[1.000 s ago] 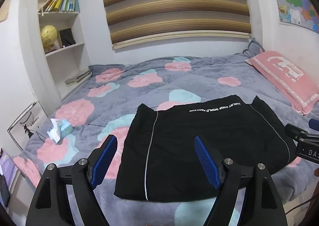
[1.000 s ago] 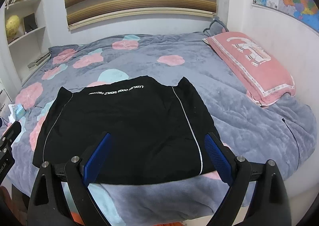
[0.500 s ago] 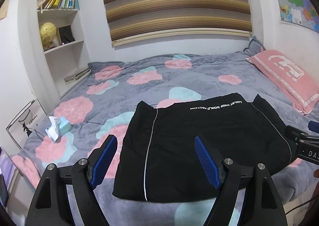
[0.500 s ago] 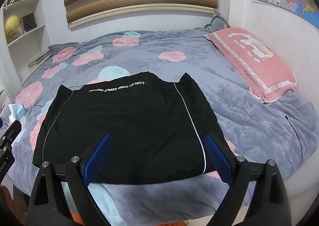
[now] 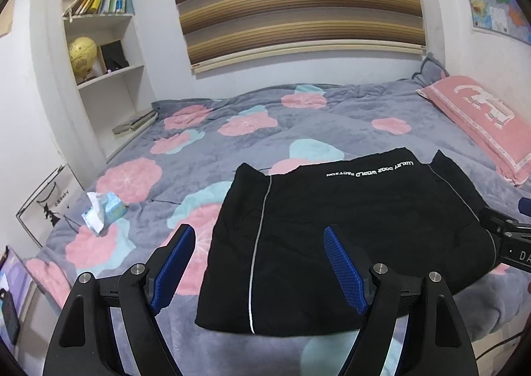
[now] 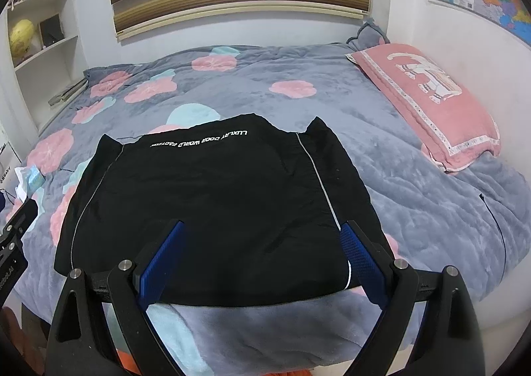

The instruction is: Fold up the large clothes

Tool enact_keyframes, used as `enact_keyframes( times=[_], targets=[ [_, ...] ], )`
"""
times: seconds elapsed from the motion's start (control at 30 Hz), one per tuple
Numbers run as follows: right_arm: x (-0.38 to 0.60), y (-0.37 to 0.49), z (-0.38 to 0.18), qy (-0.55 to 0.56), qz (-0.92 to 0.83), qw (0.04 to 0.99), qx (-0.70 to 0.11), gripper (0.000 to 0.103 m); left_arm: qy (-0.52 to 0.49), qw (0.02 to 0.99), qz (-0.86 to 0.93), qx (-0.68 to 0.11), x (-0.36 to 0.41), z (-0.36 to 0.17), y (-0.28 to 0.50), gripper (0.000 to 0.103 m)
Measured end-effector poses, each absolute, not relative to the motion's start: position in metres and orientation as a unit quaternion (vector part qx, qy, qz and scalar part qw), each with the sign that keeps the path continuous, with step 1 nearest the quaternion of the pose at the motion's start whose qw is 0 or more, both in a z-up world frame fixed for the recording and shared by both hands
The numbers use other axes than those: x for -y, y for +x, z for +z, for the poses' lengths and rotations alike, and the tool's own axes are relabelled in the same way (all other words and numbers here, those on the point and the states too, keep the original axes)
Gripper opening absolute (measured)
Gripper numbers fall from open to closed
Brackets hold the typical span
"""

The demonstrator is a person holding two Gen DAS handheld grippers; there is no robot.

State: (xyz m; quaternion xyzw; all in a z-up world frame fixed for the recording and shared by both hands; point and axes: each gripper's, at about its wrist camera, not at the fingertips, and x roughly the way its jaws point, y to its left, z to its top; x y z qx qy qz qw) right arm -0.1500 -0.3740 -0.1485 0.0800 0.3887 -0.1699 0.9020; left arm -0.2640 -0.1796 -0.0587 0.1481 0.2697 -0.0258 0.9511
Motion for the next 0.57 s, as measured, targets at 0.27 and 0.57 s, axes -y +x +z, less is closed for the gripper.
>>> enact_keyframes(
  times=[0.27,0.57],
  targets=[
    [0.3739,-0.1463,-0.1510,0.075,-0.164,0.901,-0.395,0.095,0.154,0.947,-0.013,-0.282,0.1795,-0.0631,-0.2583,0.081],
    [0.3742,-0.1430,-0.1557,0.076,-0.159,0.898,-0.403,0.095,0.171,0.950,0.001,-0.263,0.1769,-0.0629,-0.2597,0.081]
  ],
)
